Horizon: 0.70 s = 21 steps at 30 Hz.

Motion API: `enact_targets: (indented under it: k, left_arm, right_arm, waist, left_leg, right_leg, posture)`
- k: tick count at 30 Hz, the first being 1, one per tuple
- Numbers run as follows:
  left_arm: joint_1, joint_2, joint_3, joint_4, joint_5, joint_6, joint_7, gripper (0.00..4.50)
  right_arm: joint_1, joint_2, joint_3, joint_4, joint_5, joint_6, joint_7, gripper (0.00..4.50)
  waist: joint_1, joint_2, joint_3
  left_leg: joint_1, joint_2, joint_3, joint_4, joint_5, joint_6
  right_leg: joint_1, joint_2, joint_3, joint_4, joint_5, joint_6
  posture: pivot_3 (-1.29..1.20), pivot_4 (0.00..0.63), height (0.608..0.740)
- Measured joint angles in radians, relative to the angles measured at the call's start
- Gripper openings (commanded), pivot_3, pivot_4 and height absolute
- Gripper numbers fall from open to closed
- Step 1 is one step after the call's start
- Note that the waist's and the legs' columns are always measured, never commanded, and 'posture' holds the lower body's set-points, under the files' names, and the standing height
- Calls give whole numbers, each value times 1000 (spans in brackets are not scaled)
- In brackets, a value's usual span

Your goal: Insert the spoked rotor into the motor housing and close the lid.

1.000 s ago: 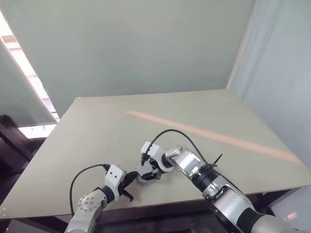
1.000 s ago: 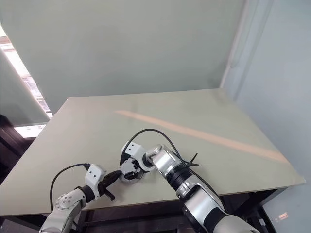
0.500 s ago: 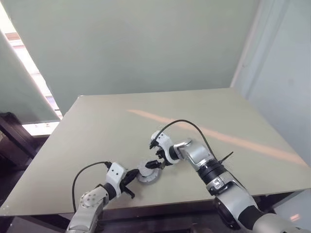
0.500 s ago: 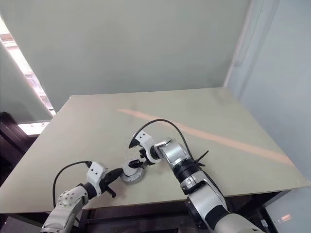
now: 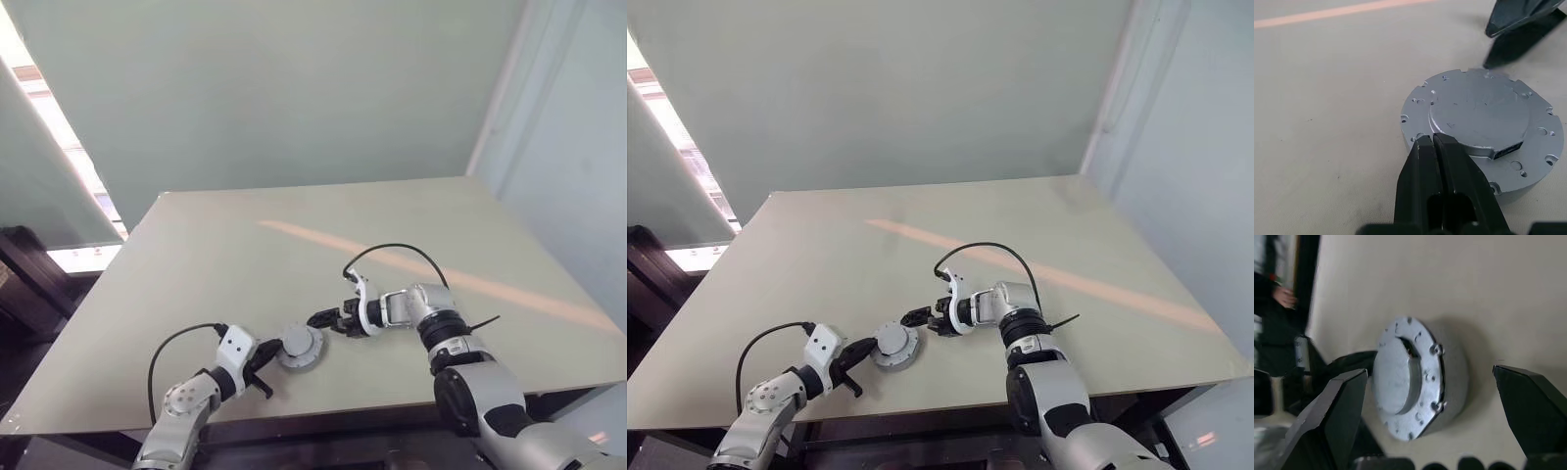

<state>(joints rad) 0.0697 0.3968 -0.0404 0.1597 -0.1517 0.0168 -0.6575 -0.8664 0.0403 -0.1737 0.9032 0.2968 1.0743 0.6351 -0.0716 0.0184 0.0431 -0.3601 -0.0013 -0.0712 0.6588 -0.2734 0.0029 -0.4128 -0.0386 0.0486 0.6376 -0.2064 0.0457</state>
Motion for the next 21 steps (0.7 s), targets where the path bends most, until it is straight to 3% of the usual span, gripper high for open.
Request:
enact_targets:
  k: [9,21]
  left_arm:
    - [-2,4,0,3,0,0,-6,0]
    - [3,17,0,-4,0,5,-7,0]
  right_arm:
    - [16,-11,-119,101,72,32,-63,4493]
    - [52,61,-145,105,107,60,-76,4493]
  waist:
    - [-1,1,0]
    - [-10,1,0]
  left_leg:
    - [1,0,0,0,0,0]
    - [1,0,0,0,0,0]
  right_leg:
    - [1,0,0,0,0,0]
    - [1,0,0,0,0,0]
  posture:
    - [0,0,740]
    - [0,0,740]
